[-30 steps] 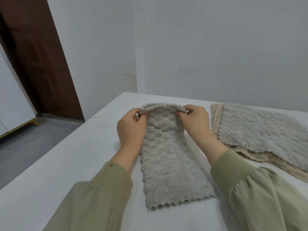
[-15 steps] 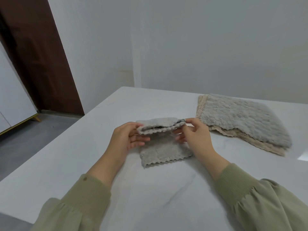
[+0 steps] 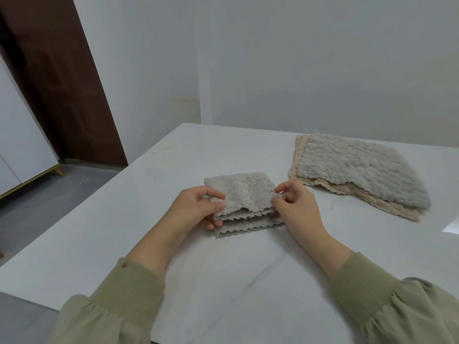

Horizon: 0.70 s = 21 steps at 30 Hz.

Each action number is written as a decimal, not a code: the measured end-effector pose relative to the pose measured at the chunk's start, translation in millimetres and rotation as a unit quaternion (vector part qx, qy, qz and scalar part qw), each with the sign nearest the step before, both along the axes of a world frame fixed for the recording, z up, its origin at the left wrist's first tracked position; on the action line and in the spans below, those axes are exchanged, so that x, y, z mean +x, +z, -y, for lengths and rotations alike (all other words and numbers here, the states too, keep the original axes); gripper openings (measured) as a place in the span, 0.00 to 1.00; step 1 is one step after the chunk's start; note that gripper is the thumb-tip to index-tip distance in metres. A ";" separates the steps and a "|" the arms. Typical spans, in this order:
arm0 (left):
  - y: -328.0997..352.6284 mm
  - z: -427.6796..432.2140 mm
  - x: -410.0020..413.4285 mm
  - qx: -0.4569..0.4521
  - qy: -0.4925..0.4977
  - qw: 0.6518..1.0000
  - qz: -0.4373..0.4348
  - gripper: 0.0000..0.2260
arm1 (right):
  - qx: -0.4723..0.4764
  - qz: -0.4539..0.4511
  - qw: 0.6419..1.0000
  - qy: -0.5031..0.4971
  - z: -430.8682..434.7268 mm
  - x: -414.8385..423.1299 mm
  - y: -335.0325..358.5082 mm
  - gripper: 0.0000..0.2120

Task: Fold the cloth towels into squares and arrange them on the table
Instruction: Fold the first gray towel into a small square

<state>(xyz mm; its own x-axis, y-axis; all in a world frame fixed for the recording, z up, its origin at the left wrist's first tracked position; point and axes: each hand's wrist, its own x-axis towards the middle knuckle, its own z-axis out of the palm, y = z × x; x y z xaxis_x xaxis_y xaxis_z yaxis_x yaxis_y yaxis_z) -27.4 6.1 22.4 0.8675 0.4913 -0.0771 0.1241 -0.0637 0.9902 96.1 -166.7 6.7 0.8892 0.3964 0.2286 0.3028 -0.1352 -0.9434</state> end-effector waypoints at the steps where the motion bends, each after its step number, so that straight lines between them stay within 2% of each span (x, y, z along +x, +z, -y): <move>1: -0.4 -0.2 -0.7 0.014 -0.011 1.000 -0.007 0.07 | -0.002 0.002 1.000 0.000 0.8 -0.4 -1.3 0.07; 8: -3.5 -2.3 -2.3 0.107 -0.035 0.993 -0.040 0.11 | -0.063 0.016 0.998 -0.004 3.9 4.3 -6.1 0.09; 16: -2.6 -3.8 -2.3 0.131 -0.051 0.989 -0.049 0.12 | -0.070 0.043 0.997 -0.014 4.7 6.6 -7.9 0.09; 21: -4.8 -3.2 -2.0 0.155 -0.063 0.983 -0.070 0.13 | -0.143 0.086 0.986 -0.012 4.2 6.9 -11.5 0.09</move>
<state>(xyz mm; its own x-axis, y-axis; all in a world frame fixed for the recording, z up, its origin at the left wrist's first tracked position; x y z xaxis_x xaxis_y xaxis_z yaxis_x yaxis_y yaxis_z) -29.4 9.3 17.6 0.9146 0.3994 -0.0632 0.2297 -0.3843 0.8942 102.9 -170.9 -4.9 0.8568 0.4457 0.2592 0.4487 -0.3972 -0.8005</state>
